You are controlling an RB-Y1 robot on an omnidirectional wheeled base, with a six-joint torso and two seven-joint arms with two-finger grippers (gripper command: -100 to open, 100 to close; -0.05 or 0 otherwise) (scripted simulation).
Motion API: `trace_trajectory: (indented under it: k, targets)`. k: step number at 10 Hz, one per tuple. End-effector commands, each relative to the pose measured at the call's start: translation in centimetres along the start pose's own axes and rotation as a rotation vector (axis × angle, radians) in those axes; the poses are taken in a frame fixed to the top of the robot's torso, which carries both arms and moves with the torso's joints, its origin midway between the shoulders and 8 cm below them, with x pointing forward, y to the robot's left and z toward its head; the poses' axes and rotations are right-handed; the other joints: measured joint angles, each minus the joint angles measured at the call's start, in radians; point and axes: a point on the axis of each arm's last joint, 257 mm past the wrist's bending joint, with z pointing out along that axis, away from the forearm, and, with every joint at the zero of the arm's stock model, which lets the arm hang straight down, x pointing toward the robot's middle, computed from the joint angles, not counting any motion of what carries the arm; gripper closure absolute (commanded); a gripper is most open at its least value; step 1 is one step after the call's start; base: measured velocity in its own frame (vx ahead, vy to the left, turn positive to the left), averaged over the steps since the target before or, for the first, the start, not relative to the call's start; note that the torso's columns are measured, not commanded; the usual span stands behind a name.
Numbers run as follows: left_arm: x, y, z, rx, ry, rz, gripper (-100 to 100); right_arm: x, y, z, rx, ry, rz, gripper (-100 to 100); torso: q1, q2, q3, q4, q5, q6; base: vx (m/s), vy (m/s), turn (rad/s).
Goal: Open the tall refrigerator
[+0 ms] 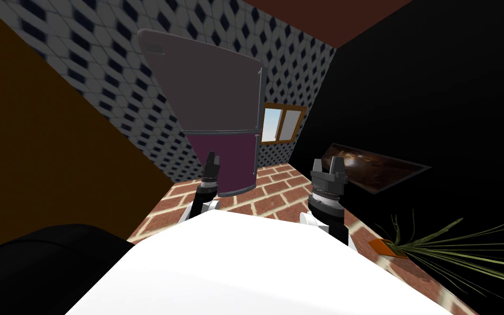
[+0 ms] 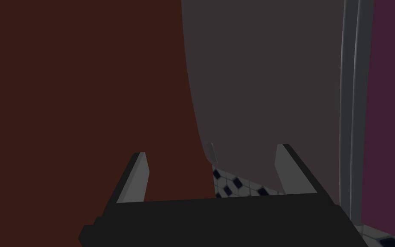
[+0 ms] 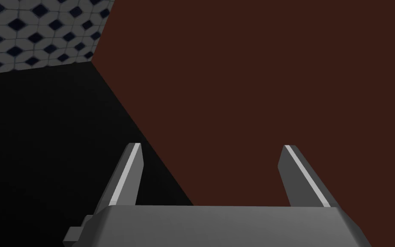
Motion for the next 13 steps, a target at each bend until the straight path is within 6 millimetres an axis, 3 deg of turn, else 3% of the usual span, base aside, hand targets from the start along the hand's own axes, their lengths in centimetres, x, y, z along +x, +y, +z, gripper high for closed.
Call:
trace_trajectory:
  k: [1, 9, 10, 13]
  targets:
    - [0.0, 0.0, 0.0, 0.000, 0.000, 0.000, 0, 0.0, 0.0, 0.0, 0.000, 0.000, 0.000, 0, 0.000, 0.040, -0.082, 0.041, 0.000, 0.000, 0.000, 0.000, 0.000]
    - [0.0, 0.0, 0.0, 0.000, 0.000, 0.000, 0, 0.0, 0.0, 0.0, 0.000, 0.000, 0.000, 0, 0.000, 0.618, -1.234, 0.617, 0.000, 0.000, 0.000, 0.000, 0.000]
    - [0.3, -0.1, 0.3, 0.006, 0.030, 0.015, -100, 0.0, 0.0, 0.0, 0.000, 0.000, 0.000, 0, 0.000, 0.691, -1.382, 0.691, 0.000, 0.000, 0.026, -0.014, 0.017]
    - [0.7, -0.2, 1.4, 0.016, 0.077, 0.052, -100, 0.0, 0.0, 0.0, 0.000, 0.000, 0.000, 0, -0.001, 0.735, -1.476, 0.736, 0.000, 0.000, 0.060, -0.042, 0.030]
